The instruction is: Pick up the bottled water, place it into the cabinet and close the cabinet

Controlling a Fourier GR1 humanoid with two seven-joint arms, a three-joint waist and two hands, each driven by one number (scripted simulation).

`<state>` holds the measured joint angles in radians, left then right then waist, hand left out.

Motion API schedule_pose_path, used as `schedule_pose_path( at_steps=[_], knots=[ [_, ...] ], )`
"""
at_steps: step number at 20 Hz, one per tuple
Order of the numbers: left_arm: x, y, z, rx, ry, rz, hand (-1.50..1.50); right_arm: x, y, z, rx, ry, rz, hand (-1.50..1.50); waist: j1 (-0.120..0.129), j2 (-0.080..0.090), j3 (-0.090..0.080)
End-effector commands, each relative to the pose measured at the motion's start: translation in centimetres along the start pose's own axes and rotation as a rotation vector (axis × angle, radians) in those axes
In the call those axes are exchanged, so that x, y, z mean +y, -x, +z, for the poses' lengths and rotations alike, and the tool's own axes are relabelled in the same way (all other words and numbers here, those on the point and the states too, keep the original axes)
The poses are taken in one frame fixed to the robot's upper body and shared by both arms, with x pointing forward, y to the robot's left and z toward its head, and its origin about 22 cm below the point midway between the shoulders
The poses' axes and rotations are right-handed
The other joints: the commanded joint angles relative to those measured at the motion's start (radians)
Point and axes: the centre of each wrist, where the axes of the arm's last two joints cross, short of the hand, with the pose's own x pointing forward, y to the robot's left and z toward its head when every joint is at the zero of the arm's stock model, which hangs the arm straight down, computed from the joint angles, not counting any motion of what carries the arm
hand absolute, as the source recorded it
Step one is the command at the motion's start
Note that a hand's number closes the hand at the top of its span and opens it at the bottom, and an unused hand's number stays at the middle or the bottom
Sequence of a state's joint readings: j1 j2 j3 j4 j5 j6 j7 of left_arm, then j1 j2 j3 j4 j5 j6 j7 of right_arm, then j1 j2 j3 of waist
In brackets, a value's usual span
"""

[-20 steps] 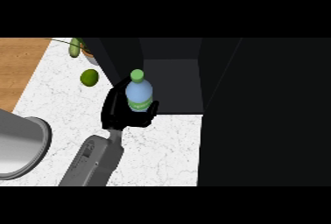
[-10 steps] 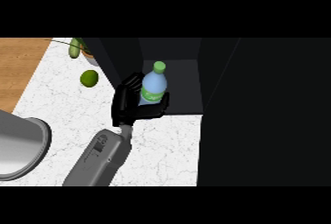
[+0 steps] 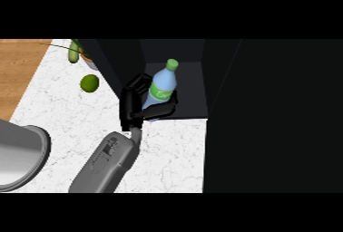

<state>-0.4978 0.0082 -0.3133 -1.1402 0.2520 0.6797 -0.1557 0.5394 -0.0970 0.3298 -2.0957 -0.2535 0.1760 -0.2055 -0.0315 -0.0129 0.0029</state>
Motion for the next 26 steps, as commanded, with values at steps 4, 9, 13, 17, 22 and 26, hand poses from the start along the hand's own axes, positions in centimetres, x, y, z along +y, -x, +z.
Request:
schedule_pose_path(
  at_steps=[4,9,13,17,22,26],
  knots=[
    [-0.8,-3.6,-6.0,-0.068,0.059,-0.141,1.5,0.1,-0.3,0.2,0.012,-0.027,-0.008,-1.5,-0.053,0.031,-0.003],
    [-0.8,-3.7,-6.5,-0.08,0.013,-0.204,1.5,-0.6,-0.3,0.4,0.007,-0.03,0.009,-1.5,-0.06,0.032,-0.002],
    [-1.2,-3.3,-8.9,-0.098,0.04,-0.299,1.5,-1.1,1.3,-0.5,0.006,-0.01,-0.006,-1.5,-0.034,0.034,-0.003],
    [-0.8,-1.9,-10.1,-0.102,-0.01,-0.413,1.5,-0.8,-0.1,0.0,0.0,-0.018,-0.007,-1.5,-0.046,0.036,-0.003],
    [0.4,-1.8,-11.3,-0.126,-0.058,-0.485,-1.5,0.1,-0.8,-0.8,-0.004,-0.031,-0.006,-1.5,-0.046,0.043,-0.004],
    [0.7,0.9,-9.9,-0.105,-0.075,-0.499,-1.5,0.7,0.5,0.4,0.012,-0.028,-0.021,-1.5,-0.042,0.036,-0.004]
  ],
)
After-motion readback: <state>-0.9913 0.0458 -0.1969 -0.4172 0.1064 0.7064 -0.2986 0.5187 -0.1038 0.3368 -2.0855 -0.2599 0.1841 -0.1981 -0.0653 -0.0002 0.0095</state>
